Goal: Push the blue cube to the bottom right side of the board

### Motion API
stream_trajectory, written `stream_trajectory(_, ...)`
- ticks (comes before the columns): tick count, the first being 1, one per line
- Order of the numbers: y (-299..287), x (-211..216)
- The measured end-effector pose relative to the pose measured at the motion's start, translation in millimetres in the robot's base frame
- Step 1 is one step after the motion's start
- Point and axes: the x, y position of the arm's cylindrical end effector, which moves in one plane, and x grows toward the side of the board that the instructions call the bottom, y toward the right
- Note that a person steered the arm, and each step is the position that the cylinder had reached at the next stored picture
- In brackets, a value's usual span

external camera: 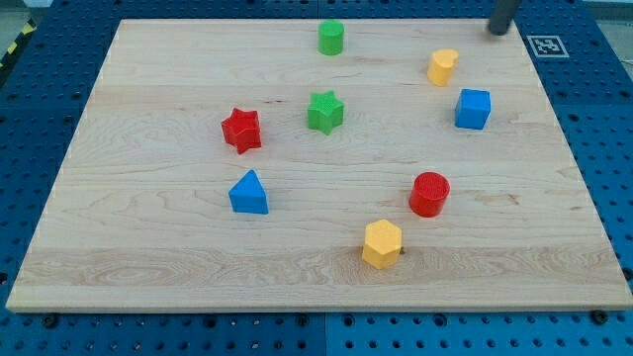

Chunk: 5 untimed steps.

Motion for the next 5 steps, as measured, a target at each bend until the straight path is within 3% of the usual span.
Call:
stream_trajectory(1,-60.6,12.3)
stream_trajectory(5,-56.4,13.6)
